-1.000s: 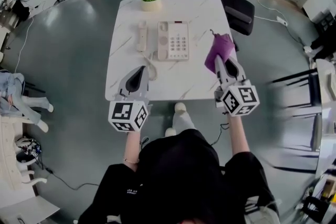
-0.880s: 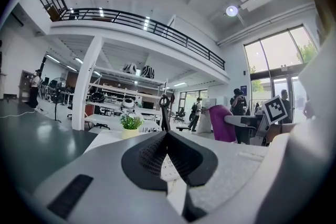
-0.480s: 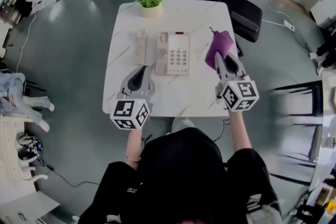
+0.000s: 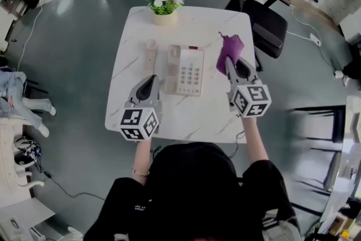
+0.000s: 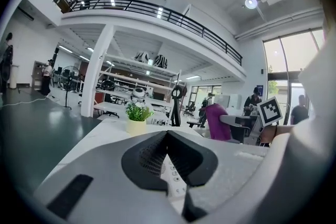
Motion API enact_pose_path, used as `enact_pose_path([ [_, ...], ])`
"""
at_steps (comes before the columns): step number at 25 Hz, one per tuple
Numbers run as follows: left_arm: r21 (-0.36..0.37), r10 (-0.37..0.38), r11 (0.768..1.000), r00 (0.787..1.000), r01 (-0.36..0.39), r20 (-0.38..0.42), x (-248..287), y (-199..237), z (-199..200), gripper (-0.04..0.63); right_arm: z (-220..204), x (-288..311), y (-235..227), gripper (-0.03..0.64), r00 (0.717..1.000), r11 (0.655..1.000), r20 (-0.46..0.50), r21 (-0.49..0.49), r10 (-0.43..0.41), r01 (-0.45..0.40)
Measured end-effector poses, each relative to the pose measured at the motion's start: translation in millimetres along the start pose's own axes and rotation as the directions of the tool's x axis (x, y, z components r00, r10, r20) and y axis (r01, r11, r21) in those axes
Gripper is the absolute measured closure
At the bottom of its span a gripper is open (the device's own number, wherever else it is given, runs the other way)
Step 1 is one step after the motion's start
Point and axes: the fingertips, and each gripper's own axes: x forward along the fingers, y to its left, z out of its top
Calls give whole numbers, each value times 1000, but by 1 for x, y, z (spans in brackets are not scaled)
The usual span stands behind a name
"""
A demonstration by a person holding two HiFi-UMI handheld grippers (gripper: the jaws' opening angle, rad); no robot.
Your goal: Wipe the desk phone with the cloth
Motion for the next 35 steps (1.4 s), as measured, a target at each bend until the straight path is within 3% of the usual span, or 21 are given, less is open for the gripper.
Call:
enact_pose_path([
  [10, -39, 20, 999, 996, -23, -87, 25, 17, -24, 598, -19, 50, -6, 580, 997, 999, -73, -40, 12, -15],
  [19, -101, -32, 995, 988, 16, -152, 54, 24, -48, 598, -32, 94, -13, 580, 987, 975, -154, -224, -45, 9],
  [28, -130, -44, 991, 981, 20, -188, 70, 34, -63, 598, -45, 137, -12, 579, 980, 911, -194, -411, -51, -34],
  [35, -140, -30, 990, 977, 0, -212, 68, 38, -75, 598, -63, 161, -2, 580, 970, 799, -237, -592, -46, -107],
])
